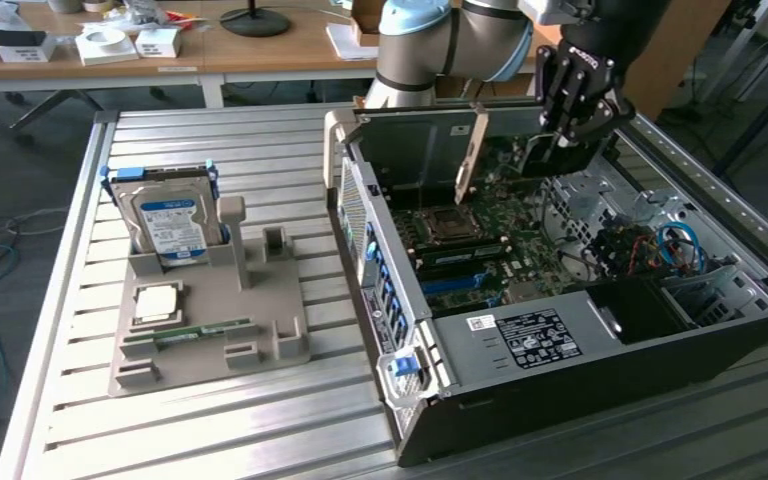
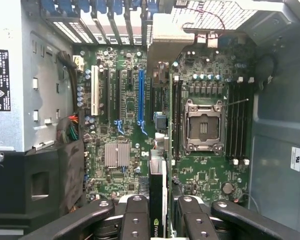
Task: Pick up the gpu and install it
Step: 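Insert the gpu into the slot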
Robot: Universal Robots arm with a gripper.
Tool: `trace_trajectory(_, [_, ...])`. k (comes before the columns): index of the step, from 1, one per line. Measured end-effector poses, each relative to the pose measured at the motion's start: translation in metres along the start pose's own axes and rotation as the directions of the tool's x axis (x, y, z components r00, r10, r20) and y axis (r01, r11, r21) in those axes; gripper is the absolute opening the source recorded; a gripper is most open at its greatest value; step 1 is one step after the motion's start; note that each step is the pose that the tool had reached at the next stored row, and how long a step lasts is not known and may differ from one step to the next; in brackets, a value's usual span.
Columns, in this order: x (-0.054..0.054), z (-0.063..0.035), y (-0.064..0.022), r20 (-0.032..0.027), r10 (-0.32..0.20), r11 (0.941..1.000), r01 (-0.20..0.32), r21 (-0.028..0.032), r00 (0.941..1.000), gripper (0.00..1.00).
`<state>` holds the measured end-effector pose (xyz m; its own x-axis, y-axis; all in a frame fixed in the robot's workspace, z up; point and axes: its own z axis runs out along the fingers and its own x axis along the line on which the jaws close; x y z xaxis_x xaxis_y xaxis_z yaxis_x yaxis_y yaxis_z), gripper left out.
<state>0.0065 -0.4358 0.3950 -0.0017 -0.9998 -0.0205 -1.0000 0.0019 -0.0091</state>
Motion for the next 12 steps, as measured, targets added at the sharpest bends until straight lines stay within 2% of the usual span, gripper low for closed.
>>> trace_trajectory(12, [0.0001,0.0054,0.0,0.0,0.0,1.0,0.0,0.0,1.0,0.27])
